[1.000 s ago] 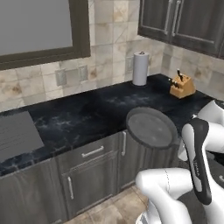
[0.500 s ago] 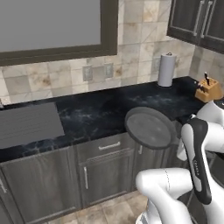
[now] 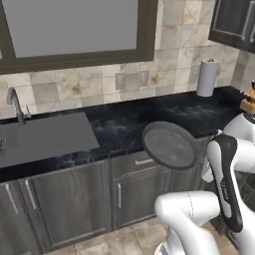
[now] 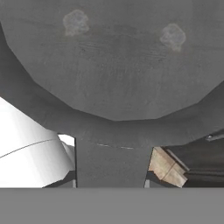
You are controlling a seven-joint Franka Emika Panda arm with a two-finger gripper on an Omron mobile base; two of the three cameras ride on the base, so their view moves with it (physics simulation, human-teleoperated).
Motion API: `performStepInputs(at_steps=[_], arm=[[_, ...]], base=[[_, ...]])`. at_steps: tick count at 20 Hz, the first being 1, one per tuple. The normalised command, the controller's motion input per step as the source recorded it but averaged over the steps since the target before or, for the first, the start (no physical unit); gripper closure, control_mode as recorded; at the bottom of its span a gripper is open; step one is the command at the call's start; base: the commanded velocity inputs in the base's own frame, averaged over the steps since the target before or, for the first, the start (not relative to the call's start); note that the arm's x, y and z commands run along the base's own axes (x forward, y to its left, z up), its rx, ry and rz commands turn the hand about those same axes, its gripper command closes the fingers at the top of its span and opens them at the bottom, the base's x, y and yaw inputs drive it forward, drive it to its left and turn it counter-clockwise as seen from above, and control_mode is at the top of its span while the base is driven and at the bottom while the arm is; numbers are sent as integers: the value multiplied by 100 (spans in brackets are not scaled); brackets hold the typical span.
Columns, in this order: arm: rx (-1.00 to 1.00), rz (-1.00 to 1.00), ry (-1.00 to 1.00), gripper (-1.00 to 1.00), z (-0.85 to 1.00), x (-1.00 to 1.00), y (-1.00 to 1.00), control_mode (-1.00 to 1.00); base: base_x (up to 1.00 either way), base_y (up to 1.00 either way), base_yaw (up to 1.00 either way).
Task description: Move the pot and pan from the stove into the sink.
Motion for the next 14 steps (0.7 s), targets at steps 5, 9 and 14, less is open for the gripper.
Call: performStepInputs(at_steps=[5, 9, 14], arm=[[0, 0, 0, 100, 0, 0, 0, 100], [0, 0, 0, 100, 0, 0, 0, 100], [0, 0, 0, 100, 0, 0, 0, 100]], base=[[-11, 95, 7], [-9, 96, 6], [-7, 92, 6]])
